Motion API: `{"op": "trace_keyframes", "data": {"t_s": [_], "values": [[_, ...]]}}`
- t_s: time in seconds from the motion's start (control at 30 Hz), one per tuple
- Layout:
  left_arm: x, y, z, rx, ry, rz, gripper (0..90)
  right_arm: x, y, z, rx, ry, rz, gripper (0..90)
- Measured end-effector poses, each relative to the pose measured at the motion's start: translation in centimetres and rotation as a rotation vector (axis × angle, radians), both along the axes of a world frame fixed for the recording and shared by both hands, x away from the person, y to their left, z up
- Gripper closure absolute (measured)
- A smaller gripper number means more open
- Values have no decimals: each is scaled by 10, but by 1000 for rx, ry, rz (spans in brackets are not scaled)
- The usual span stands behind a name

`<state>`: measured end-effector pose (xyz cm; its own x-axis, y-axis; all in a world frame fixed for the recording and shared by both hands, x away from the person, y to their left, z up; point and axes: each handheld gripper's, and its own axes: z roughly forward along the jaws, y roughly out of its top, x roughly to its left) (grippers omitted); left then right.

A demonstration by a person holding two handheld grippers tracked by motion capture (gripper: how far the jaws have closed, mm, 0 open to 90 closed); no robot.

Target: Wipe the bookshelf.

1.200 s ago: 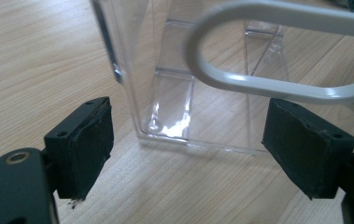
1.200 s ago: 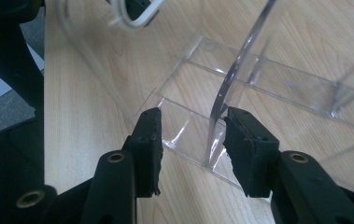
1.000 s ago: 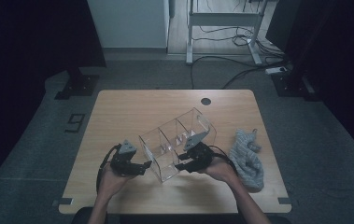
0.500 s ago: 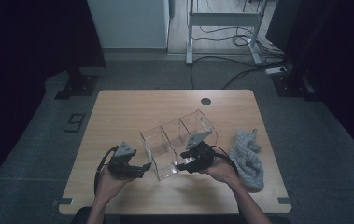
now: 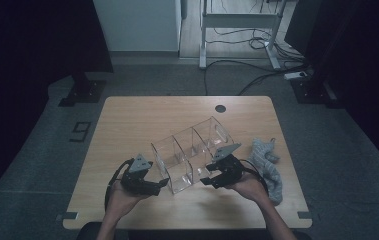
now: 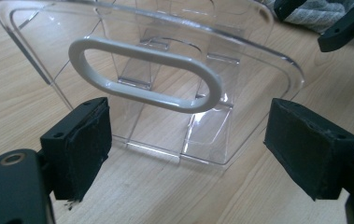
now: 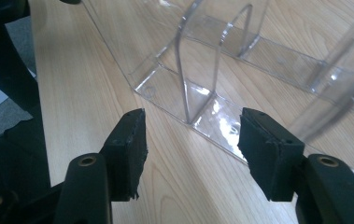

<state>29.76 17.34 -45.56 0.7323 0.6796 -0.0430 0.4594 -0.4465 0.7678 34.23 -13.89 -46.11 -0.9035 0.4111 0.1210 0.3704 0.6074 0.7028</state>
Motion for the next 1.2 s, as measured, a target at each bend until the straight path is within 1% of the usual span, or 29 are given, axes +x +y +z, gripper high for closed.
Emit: {"op": "trace_keyframes", "data": {"t_s": [0.2,0.3,0.37,0.47,0.53,0.67,0.83,0.9,1.0,1.03,1.1,1.13,1.2], "values": [[-5,-5,4,-19,11,-36,149,-1,-11,0,2,4,-19,409],[-4,-13,2,-4,12,-43,149,-2,-16,-1,-8,6,-31,406],[-3,-18,1,19,9,-26,148,-2,-19,-1,-12,7,-37,405],[0,-20,-2,50,12,25,165,-1,-25,-1,-10,5,-50,402],[2,-17,-3,33,29,23,159,-1,-28,0,-10,4,-64,401],[2,-13,-2,50,18,40,183,1,-36,0,-10,5,-78,398],[5,-3,-1,46,19,63,201,3,-44,0,-14,6,-109,392],[6,1,0,56,12,83,216,4,-47,0,-21,6,-114,391],[8,6,0,53,8,112,242,5,-52,0,-19,5,-135,390],[8,6,0,46,6,118,253,6,-53,0,-18,8,-139,389],[9,4,1,30,7,111,274,7,-55,0,-18,4,-146,388],[9,2,1,32,4,103,294,7,-56,1,-17,6,-153,388],[10,-3,2,42,-8,103,323,8,-58,1,-11,8,-158,386]]}}
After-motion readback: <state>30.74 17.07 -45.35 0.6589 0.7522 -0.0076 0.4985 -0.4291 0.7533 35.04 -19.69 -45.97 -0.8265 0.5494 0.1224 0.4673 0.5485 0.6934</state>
